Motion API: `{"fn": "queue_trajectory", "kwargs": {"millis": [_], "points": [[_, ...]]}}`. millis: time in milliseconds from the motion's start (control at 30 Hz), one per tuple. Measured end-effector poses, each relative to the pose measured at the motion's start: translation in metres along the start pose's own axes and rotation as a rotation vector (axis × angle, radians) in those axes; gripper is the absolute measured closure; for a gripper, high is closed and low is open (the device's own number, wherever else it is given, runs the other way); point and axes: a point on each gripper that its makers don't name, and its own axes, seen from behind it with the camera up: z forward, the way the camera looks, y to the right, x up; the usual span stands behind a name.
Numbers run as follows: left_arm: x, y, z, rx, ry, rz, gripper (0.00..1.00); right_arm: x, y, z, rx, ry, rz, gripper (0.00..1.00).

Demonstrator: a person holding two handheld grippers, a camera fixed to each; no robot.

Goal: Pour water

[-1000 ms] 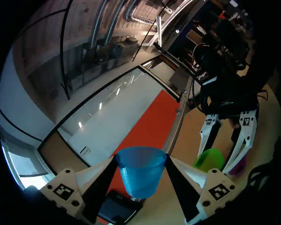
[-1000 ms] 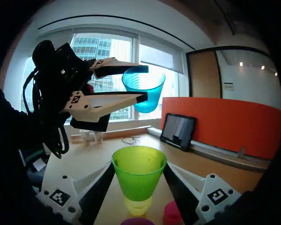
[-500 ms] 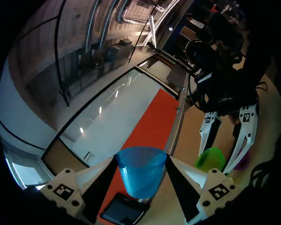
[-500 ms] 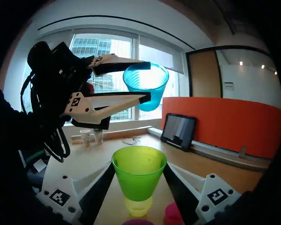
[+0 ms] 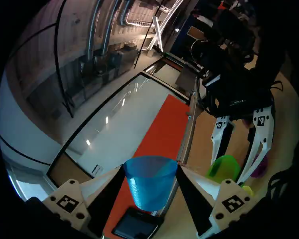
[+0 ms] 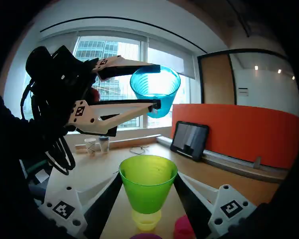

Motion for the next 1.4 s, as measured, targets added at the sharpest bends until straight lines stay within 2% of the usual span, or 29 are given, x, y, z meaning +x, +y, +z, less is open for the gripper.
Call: {"fn": "queue_trajectory", "kwargs": {"millis": [867,1400], "points": [[0.009,0.0,-0.001,0.002,0.011,0.096,0.11,0.005,0.004,-0.006,-0.013,0.008,-0.007,0.09],[0.018,-0.002,-0.001,0.016,0.015,0.196,0.11,0.009,0.007,-0.006,-0.018,0.015,-0.006,0.09]]}}
